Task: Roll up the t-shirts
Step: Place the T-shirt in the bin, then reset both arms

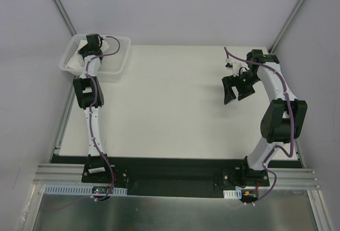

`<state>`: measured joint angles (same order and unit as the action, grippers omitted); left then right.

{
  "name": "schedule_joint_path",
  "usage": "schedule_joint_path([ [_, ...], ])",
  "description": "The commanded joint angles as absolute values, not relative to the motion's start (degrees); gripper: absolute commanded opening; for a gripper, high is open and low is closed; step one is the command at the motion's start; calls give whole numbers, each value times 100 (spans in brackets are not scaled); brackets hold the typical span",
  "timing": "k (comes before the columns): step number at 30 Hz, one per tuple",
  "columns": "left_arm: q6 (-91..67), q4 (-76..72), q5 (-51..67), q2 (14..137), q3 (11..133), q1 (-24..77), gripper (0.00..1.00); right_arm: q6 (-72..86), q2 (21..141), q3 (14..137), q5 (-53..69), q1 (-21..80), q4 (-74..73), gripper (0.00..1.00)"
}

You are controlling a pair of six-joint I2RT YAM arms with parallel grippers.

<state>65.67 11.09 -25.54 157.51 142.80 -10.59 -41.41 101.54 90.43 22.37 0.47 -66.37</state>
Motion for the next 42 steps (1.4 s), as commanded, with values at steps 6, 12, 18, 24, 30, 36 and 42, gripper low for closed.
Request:
schedule_joint_path([
  [6, 6961, 914, -3252, 15864, 14116, -1134, 0, -4078, 10116, 9149, 2329, 9, -6724, 96],
  [12, 6917, 914, -3069, 15689, 13835, -1143, 44, -4096, 10151, 9255, 2329, 9, -6715, 96],
  [18, 6856, 984, -2611, 15065, 13079, -1046, 85, -4096, 10160, 9299, 2347, 18, -6706, 96],
  [24, 6487, 1011, -2321, 14555, 12858, -941, 99, -4087, 10265, 9527, 2373, 9, -6732, 96],
  [30, 6144, 1125, -2110, 13791, 12385, -581, 99, -4052, 10266, 9650, 2277, 18, -6768, 96],
  [36, 5591, 1248, -2214, 13088, 12409, -28, 99, -3552, 10143, 9940, 2049, 18, -6320, 96],
  [42, 4168, 2134, -1636, 12052, 12692, 860, 99, -2576, 9984, 10423, 1355, 202, -5494, 96],
])
